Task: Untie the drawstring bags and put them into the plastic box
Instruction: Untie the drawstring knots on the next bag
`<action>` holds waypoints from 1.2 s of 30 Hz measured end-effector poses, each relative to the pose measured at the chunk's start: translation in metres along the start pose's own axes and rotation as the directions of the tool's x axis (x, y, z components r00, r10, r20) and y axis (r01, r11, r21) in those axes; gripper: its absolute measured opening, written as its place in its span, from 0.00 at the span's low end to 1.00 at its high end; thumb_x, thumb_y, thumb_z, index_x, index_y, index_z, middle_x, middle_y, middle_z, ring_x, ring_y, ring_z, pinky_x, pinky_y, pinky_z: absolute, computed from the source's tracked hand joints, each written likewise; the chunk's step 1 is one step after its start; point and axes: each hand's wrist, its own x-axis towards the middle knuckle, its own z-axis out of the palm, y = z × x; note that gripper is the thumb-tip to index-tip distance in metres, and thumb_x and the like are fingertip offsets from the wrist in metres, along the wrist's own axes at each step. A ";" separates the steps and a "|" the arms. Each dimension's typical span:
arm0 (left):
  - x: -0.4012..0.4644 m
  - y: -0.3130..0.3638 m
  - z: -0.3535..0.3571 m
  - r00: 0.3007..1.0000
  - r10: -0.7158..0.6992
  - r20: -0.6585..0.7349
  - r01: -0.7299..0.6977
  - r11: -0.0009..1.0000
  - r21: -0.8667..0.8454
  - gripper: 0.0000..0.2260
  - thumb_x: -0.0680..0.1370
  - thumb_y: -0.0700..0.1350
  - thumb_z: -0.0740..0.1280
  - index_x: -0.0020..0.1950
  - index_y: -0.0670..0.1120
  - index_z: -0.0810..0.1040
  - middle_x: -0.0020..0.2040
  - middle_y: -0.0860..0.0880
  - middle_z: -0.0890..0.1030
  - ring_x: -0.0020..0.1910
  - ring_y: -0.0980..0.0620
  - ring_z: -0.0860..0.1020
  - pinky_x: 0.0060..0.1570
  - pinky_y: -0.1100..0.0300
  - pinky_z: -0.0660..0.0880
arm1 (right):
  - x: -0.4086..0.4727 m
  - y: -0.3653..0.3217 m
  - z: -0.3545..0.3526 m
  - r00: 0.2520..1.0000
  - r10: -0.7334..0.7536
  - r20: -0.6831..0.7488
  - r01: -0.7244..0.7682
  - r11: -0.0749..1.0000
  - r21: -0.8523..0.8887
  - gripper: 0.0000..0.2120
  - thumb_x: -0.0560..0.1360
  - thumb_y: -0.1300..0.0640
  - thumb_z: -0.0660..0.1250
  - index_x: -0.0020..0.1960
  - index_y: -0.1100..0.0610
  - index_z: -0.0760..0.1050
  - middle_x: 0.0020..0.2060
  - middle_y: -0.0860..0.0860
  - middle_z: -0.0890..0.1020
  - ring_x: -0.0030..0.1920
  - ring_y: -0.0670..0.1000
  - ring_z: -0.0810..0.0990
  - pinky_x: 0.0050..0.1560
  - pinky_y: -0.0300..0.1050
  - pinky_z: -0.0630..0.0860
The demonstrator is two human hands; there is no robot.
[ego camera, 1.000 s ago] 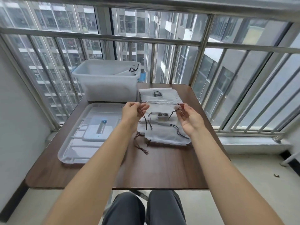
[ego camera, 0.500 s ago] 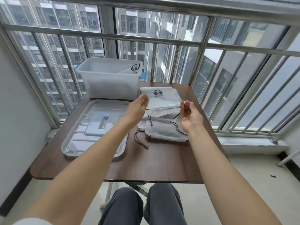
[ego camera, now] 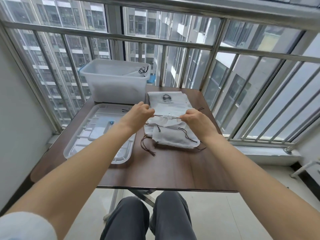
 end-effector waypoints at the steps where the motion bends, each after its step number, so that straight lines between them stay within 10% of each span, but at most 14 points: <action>1: -0.001 -0.001 0.000 1.000 -0.009 -0.004 0.009 1.000 0.026 0.16 0.60 0.31 0.78 0.29 0.42 0.72 0.23 0.46 0.70 0.27 0.52 0.59 0.22 0.61 0.68 | -0.001 0.000 -0.003 0.999 0.034 0.003 -0.034 0.999 -0.022 0.09 0.72 0.71 0.64 0.48 0.63 0.79 0.40 0.55 0.74 0.41 0.59 0.78 0.37 0.49 0.76; 7: -0.009 -0.001 -0.005 0.982 -0.163 0.100 0.147 0.978 0.145 0.15 0.58 0.28 0.75 0.31 0.43 0.72 0.26 0.46 0.72 0.27 0.51 0.61 0.26 0.58 0.68 | -0.005 -0.011 -0.006 0.980 0.198 -0.001 -0.198 0.980 0.002 0.06 0.73 0.70 0.61 0.43 0.65 0.76 0.40 0.57 0.73 0.41 0.58 0.75 0.37 0.47 0.70; 12: -0.014 0.017 -0.008 0.841 -0.476 0.258 0.505 0.861 -0.059 0.09 0.79 0.45 0.61 0.49 0.44 0.81 0.52 0.44 0.75 0.52 0.44 0.72 0.46 0.55 0.64 | -0.008 -0.017 0.000 0.908 0.418 0.000 -0.401 0.871 0.285 0.09 0.74 0.64 0.61 0.45 0.63 0.81 0.44 0.58 0.82 0.48 0.58 0.77 0.46 0.45 0.70; 18: -0.016 0.024 -0.028 0.639 -0.535 0.553 0.763 0.531 -0.369 0.13 0.76 0.48 0.64 0.31 0.51 0.78 0.41 0.49 0.75 0.45 0.49 0.73 0.46 0.57 0.71 | -0.008 -0.033 -0.015 0.833 0.470 0.291 -0.553 0.699 0.454 0.05 0.72 0.57 0.67 0.37 0.55 0.80 0.27 0.46 0.72 0.34 0.48 0.71 0.34 0.41 0.64; 25: -0.012 0.048 -0.031 0.558 -0.401 0.727 0.650 -0.334 -0.683 0.11 0.80 0.42 0.60 0.40 0.43 0.78 0.39 0.49 0.79 0.39 0.54 0.76 0.46 0.63 0.70 | -0.012 -0.056 -0.028 0.796 0.299 0.526 -0.540 -0.041 0.841 0.09 0.77 0.66 0.60 0.39 0.64 0.75 0.35 0.56 0.79 0.34 0.52 0.80 0.35 0.36 0.79; 29: -0.010 0.055 -0.036 0.580 -0.309 0.754 0.600 -0.464 -0.652 0.10 0.80 0.45 0.61 0.45 0.46 0.81 0.48 0.52 0.81 0.43 0.56 0.76 0.47 0.65 0.72 | -0.016 -0.059 -0.028 0.778 0.179 0.602 -0.556 -0.249 0.793 0.07 0.78 0.59 0.60 0.45 0.57 0.76 0.39 0.50 0.83 0.37 0.47 0.83 0.45 0.40 0.74; 36: -0.003 0.066 -0.038 0.603 -0.288 0.744 0.569 -0.498 -0.654 0.11 0.80 0.48 0.59 0.57 0.50 0.79 0.43 0.59 0.79 0.42 0.60 0.72 0.44 0.65 0.65 | -0.019 -0.071 -0.027 0.836 0.114 0.536 -0.409 -0.521 0.749 0.08 0.78 0.59 0.59 0.46 0.56 0.77 0.43 0.48 0.81 0.40 0.44 0.82 0.34 0.34 0.74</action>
